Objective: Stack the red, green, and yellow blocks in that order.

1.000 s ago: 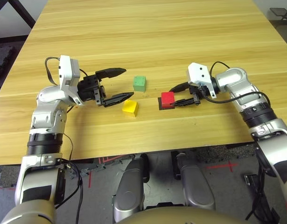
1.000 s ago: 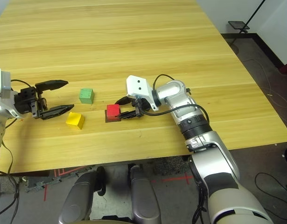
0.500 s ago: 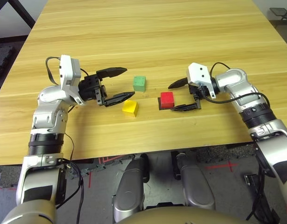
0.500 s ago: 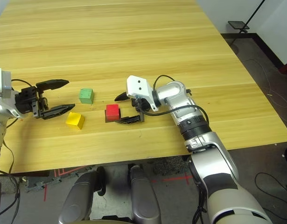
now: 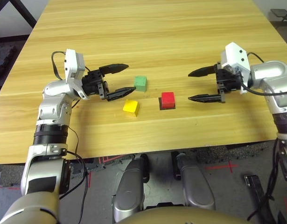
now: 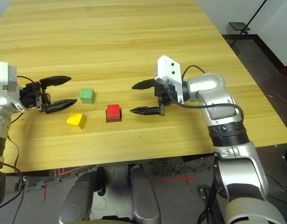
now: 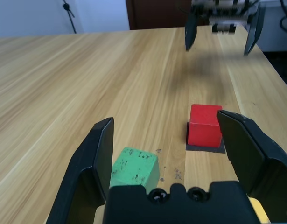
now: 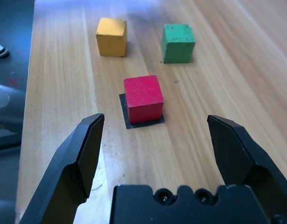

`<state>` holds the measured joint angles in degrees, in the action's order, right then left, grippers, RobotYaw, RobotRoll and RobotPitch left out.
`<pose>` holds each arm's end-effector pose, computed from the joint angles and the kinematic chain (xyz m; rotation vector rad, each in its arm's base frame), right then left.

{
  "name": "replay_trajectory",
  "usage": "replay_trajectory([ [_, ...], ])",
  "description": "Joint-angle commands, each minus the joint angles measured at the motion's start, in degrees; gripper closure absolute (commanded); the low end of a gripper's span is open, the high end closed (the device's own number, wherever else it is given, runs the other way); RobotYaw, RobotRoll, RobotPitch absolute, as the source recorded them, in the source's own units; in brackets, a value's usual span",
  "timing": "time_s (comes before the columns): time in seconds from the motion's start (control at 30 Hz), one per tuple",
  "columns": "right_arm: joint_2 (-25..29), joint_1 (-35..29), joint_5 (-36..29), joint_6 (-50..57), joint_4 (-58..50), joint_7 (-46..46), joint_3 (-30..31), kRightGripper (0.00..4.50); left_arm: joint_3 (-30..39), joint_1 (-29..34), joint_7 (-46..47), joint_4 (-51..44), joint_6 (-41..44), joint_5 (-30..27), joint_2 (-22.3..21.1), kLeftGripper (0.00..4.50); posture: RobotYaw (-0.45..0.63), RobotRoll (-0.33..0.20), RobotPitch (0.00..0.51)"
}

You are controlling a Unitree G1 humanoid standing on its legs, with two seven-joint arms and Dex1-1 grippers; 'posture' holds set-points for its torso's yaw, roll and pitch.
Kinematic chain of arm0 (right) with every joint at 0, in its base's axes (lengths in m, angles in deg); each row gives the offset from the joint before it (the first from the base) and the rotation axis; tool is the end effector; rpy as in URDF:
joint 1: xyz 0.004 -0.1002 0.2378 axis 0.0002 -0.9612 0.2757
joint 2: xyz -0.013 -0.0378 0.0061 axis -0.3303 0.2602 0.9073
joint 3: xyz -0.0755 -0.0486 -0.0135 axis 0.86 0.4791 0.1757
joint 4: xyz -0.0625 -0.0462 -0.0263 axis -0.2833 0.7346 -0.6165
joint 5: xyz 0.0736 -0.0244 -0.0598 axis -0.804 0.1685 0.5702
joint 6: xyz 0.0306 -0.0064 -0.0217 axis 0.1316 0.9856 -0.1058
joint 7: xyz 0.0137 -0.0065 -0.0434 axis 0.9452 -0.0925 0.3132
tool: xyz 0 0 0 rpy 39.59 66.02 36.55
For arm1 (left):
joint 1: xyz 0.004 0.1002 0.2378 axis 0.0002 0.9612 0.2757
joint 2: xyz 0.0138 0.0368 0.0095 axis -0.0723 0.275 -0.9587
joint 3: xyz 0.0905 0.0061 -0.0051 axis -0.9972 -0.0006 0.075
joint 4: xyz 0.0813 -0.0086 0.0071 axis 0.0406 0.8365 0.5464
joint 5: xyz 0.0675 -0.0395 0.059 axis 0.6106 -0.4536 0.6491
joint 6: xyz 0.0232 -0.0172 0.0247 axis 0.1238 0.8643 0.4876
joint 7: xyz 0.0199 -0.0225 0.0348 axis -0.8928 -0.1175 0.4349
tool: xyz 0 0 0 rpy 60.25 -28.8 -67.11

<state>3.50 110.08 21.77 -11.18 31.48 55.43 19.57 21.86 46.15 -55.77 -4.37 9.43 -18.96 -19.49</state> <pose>0.2775 -0.2270 0.2417 -0.5024 0.1160 1.3225 0.3004 0.2642 0.1879 0.2655 -0.2040 -1.2302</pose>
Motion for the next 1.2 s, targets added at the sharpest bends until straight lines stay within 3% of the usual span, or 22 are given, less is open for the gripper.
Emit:
replay_trajectory([
  [0.03,2.5,-1.8,-2.5,3.3,-4.2,-1.3,-2.7,0.02,-1.1,-2.7,-2.0,6.1,-3.6,2.7,0.4,0.0,0.19,-0.018,0.223],
  [0.5,4.4,-2.2,-5.6,6.8,-6.4,-5.4,-4.8,0.02,-3.6,-20.3,-7.9,35.1,-19.4,13.3,2.2,0.0,0.16,-0.015,0.23],
  [1.2,4.1,-1.7,-6.5,7.4,-7.3,-7.2,-4.5,0.02,-3.9,-24.3,-4.5,43.9,-21.9,22.2,6.9,0.0,0.13,-0.027,0.243],
])
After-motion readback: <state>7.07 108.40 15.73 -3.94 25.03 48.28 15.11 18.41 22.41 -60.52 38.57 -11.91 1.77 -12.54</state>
